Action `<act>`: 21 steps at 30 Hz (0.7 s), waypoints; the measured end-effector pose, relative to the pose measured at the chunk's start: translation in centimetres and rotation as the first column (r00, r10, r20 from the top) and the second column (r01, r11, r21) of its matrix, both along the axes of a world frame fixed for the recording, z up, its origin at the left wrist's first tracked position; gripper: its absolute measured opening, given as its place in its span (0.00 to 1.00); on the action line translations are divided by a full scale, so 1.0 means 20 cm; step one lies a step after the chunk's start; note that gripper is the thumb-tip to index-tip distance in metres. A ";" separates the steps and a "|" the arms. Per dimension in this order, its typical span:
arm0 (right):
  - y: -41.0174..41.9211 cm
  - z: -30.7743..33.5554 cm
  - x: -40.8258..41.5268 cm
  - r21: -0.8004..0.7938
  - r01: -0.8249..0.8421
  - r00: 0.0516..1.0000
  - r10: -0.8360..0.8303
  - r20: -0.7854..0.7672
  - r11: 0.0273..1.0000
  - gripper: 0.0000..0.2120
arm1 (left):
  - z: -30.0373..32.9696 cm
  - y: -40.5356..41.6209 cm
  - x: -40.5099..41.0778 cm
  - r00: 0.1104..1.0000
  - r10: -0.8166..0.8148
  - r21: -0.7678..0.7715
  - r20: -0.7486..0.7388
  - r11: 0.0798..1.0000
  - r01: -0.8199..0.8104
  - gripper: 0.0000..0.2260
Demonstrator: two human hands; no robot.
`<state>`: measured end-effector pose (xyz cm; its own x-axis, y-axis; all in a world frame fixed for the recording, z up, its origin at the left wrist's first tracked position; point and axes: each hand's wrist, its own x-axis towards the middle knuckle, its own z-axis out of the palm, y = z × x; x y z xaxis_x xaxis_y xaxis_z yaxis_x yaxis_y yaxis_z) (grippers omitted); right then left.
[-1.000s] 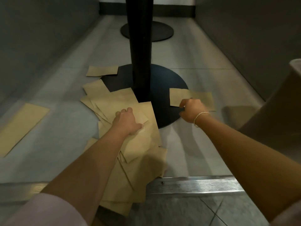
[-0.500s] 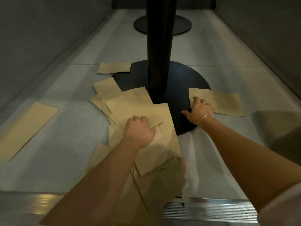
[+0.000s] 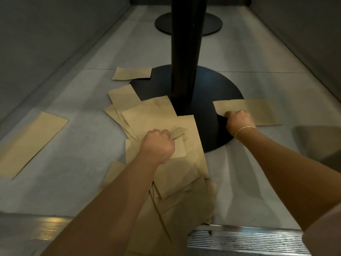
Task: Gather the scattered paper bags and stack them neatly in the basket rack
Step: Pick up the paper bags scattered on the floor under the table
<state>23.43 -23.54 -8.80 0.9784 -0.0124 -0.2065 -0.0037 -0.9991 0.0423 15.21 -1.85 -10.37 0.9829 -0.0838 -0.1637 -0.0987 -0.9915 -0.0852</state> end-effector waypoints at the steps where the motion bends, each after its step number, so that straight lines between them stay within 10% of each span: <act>1: 0.00 0.01 -0.02 -0.003 -0.012 1.000 0.012 -0.017 1.000 0.17 | 0.02 0.00 -0.01 1.000 -0.010 0.015 -0.006 1.000 0.010 0.16; 7: 0.00 0.10 -0.18 0.026 -0.143 0.974 0.145 -0.176 0.989 0.17 | 0.12 0.01 0.00 0.970 0.085 -0.125 -0.229 0.985 -0.116 0.17; 12: -0.03 0.30 -0.38 0.076 -0.181 0.975 0.189 -0.117 0.980 0.16 | 0.33 0.04 -0.09 0.987 0.094 -0.038 -0.131 0.994 -0.100 0.11; 21: -0.18 1.21 -0.66 0.082 -0.154 0.898 0.105 0.427 0.985 0.19 | 0.94 -0.13 -0.23 0.987 0.074 -0.085 0.142 0.994 -0.062 0.13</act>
